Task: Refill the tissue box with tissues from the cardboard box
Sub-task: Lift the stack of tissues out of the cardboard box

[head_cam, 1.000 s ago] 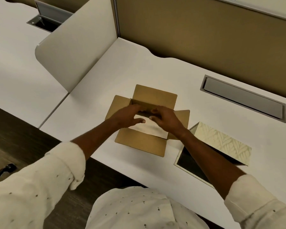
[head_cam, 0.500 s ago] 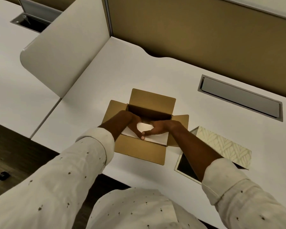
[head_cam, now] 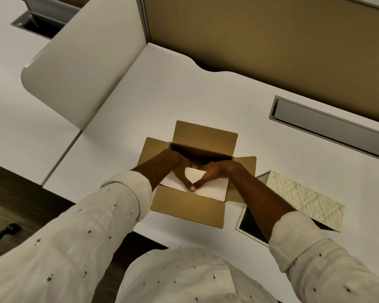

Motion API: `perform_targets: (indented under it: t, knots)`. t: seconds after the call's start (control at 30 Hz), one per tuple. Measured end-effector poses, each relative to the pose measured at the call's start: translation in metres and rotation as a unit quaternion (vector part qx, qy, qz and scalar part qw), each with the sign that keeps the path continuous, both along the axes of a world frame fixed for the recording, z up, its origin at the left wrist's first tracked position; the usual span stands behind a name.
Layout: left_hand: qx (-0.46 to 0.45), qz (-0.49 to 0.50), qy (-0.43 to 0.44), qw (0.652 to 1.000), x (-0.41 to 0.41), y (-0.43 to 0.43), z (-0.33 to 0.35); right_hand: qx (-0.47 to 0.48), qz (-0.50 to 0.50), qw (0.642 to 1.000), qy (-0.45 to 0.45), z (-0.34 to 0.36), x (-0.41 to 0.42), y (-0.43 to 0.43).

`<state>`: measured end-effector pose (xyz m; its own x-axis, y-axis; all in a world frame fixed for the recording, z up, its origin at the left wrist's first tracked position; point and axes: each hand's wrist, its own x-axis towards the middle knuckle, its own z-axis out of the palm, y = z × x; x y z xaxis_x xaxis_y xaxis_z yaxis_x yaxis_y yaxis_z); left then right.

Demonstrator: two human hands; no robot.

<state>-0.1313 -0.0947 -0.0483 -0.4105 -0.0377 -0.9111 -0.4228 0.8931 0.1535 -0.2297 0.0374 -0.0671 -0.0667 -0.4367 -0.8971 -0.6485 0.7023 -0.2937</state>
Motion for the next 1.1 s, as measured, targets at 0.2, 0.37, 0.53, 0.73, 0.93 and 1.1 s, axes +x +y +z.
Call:
perform_targets:
  t: [0.2, 0.37, 0.53, 0.73, 0.93, 1.1]
  knots:
    - [-0.009, -0.004, 0.038, 0.999, 0.003, -0.004, 0.000, -0.026, -0.012, 0.999, -0.016, -0.003, -0.004, 0.000]
    - [0.020, -0.026, 0.028, 0.999, 0.004, -0.001, -0.007, -0.058, -0.043, 0.997, -0.039, -0.005, -0.004, 0.002]
    - [0.028, -0.021, 0.024, 0.999, 0.005, 0.000, -0.009, -0.043, -0.066, 0.996, -0.050, -0.007, -0.001, 0.004]
    - [0.009, -0.016, 0.021, 1.000, 0.006, -0.001, -0.009, 0.006, -0.072, 0.996, -0.057, -0.008, -0.003, 0.001]
    - [0.002, -0.035, 0.030, 0.999, 0.007, -0.002, -0.012, 0.018, -0.064, 0.995, -0.072, -0.006, -0.001, -0.001]
    - [0.029, -0.027, 0.044, 0.998, 0.009, -0.004, -0.008, -0.013, -0.080, 0.993, -0.084, -0.007, -0.003, 0.001]
